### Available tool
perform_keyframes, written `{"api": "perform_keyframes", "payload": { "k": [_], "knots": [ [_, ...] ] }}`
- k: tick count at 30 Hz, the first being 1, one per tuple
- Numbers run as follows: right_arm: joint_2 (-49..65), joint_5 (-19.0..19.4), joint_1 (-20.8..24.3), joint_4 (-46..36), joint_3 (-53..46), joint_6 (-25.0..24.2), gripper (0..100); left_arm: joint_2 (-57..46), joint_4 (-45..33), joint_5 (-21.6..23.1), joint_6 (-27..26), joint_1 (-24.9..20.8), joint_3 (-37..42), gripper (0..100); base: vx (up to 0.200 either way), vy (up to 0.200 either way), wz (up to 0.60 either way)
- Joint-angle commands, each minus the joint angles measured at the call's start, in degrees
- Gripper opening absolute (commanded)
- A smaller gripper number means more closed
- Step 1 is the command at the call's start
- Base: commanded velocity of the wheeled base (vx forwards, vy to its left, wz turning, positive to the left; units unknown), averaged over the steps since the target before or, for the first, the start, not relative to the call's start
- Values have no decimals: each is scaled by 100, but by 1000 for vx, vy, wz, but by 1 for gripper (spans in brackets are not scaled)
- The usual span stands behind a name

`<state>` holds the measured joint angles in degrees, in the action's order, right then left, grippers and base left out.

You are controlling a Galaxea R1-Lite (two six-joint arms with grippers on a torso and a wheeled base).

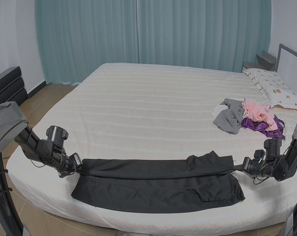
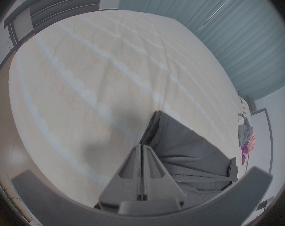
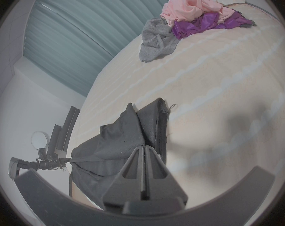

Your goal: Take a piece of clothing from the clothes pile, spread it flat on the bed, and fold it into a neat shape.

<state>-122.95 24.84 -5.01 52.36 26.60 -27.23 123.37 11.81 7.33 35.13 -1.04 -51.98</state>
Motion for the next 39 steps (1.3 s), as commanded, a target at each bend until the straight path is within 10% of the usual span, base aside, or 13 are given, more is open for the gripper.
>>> {"api": "perform_keyframes", "payload": {
  "k": [1, 14, 15, 16, 39],
  "knots": [
    [-97, 3, -18, 2, -129, 131, 0, -120, 49, -3, 2, -63, 171, 0, 0, 0, 0],
    [-264, 3, -79, 11, -252, 394, 0, -76, 163, 32, -6, -63, 303, 0, 0, 0, 0],
    [-273, 3, -79, 11, -234, 403, 100, -76, 163, 32, -6, -72, 294, 0, 0, 0, 0],
    [-273, 3, -79, 11, -217, 377, 100, -85, 163, 32, 2, -72, 294, 100, 0, 0, 0],
    [-668, 267, -97, 512, 768, -1513, 100, 478, 155, 67, 521, -186, -1007, 100, 0, 0, 0]
  ]
}}
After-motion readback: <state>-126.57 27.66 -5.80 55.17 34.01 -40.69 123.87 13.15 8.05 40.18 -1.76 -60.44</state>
